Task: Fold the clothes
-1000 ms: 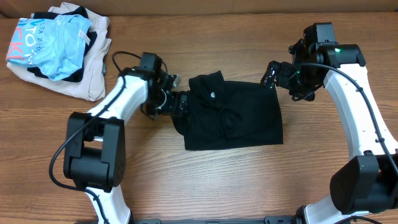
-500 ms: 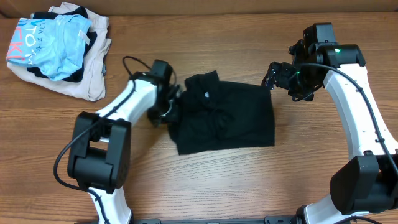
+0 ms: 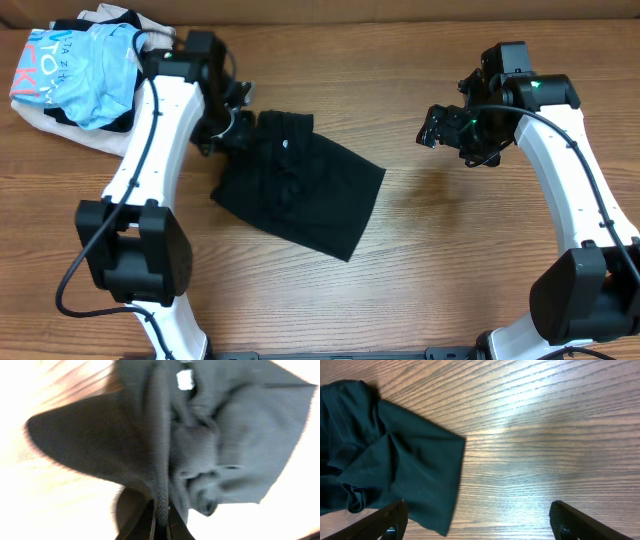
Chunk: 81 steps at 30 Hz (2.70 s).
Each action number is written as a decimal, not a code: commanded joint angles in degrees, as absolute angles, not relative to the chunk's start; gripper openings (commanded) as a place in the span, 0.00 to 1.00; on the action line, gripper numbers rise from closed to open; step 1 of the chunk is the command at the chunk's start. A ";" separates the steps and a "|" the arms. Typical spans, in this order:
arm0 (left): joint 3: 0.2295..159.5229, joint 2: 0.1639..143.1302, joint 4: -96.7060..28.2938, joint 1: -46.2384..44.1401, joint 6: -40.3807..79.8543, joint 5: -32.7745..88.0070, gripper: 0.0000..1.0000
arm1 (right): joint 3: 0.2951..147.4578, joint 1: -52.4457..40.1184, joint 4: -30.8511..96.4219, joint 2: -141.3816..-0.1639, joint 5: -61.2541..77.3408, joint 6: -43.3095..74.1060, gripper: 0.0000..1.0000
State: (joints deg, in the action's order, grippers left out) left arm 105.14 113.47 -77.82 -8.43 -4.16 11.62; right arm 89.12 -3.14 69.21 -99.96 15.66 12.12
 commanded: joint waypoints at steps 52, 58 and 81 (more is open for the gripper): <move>142.69 112.71 -87.29 -22.13 11.84 -4.86 1.00 | 92.92 -25.71 64.23 -102.91 7.38 -0.71 0.98; 142.61 112.75 -88.14 -17.45 11.84 -4.84 1.00 | 87.88 -30.81 57.06 -105.93 6.02 -2.17 0.91; 136.14 113.25 -86.65 -16.43 11.55 -4.91 1.00 | 75.11 -19.07 67.42 -106.63 10.74 13.76 0.04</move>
